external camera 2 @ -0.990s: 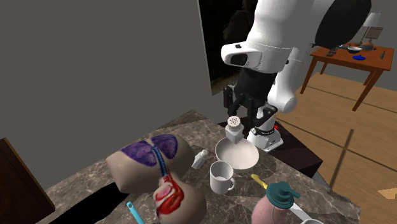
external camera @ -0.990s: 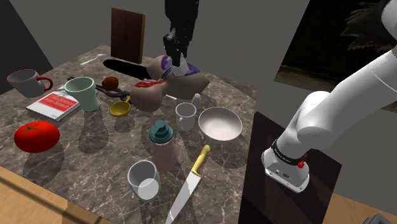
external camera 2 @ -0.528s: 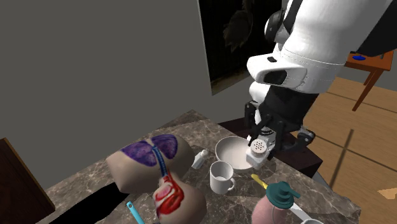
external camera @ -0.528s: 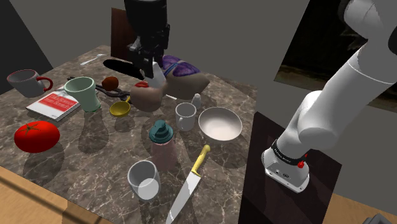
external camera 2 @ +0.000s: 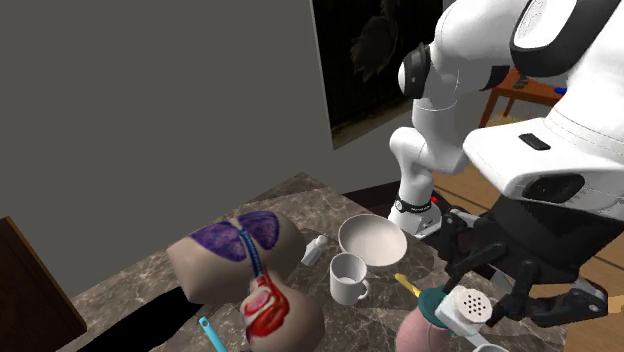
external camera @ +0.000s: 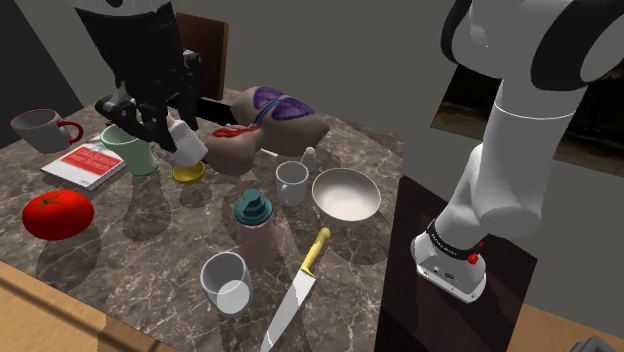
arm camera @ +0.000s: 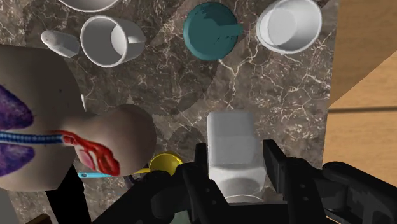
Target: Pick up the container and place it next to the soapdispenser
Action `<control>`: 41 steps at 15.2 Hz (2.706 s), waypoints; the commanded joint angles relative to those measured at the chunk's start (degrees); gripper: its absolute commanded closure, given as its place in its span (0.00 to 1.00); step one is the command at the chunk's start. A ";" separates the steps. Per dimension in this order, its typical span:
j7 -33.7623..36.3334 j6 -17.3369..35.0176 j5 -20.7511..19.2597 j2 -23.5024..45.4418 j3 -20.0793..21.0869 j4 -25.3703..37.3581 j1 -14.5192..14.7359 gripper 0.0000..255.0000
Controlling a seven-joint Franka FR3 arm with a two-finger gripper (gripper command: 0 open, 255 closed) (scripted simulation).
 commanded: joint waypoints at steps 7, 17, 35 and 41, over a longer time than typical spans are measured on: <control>4.43 -6.36 -8.59 14.43 -1.06 18.57 12.01 1.00; 6.24 4.35 -5.83 9.90 0.00 2.91 6.42 1.00; 8.88 18.73 -5.61 8.53 -0.17 -13.36 2.77 1.00; 9.94 22.83 -6.39 9.24 -0.55 -17.04 2.41 1.00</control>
